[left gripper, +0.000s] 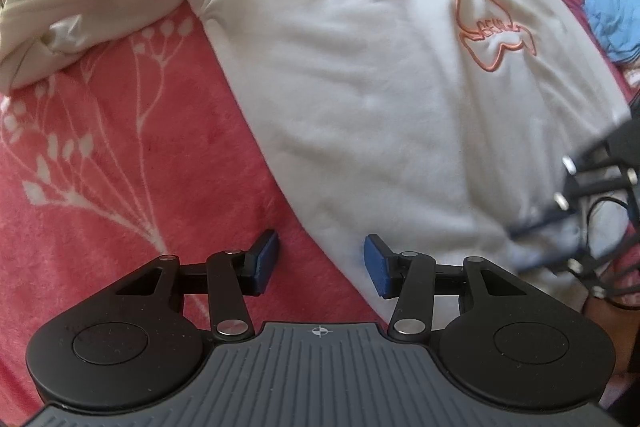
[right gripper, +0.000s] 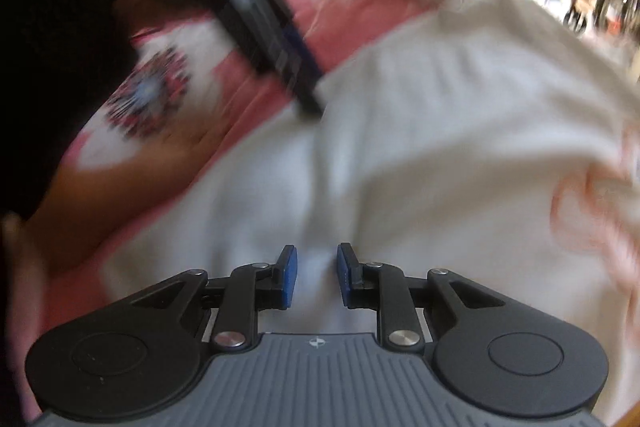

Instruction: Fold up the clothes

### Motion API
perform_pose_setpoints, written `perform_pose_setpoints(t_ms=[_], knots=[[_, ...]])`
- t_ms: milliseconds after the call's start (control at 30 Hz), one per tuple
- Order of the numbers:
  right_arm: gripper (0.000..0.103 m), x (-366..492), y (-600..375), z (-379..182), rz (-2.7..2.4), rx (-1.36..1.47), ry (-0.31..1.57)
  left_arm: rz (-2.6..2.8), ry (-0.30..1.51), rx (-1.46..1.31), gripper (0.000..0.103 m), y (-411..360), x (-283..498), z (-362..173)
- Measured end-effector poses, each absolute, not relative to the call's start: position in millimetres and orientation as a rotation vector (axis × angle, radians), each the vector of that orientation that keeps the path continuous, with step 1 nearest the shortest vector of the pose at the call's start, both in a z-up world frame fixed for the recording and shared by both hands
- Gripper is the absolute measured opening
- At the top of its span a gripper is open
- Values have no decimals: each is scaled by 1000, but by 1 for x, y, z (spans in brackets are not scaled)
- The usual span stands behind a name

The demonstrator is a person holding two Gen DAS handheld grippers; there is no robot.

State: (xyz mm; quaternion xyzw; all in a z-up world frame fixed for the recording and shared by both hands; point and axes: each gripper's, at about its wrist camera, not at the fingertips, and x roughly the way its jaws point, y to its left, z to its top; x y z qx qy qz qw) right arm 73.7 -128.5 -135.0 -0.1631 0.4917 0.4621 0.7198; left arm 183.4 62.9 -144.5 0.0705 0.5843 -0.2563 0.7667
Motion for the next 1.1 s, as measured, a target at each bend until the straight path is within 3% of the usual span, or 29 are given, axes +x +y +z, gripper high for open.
perform_pose_setpoints(t_ms=[200, 367, 700, 833, 1000, 1100], knots=[[26, 55, -154, -125, 1118, -326, 1253, -565, 1367, -82, 49, 89, 200, -145], [26, 79, -138, -109, 1093, -144, 1197, -602, 1476, -302, 49, 102, 197, -153], [26, 66, -106, -109, 1168, -165, 1089, -644, 1487, -289, 42, 84, 189, -161], [16, 43, -79, -128, 1251, -292, 1052, -628, 1471, -268, 41, 86, 190, -160], [17, 24, -67, -135, 1281, -371, 983, -622, 1465, -253, 41, 86, 189, -161], [11, 28, -80, -121, 1248, -331, 943, -625, 1453, -223, 39, 84, 188, -159]])
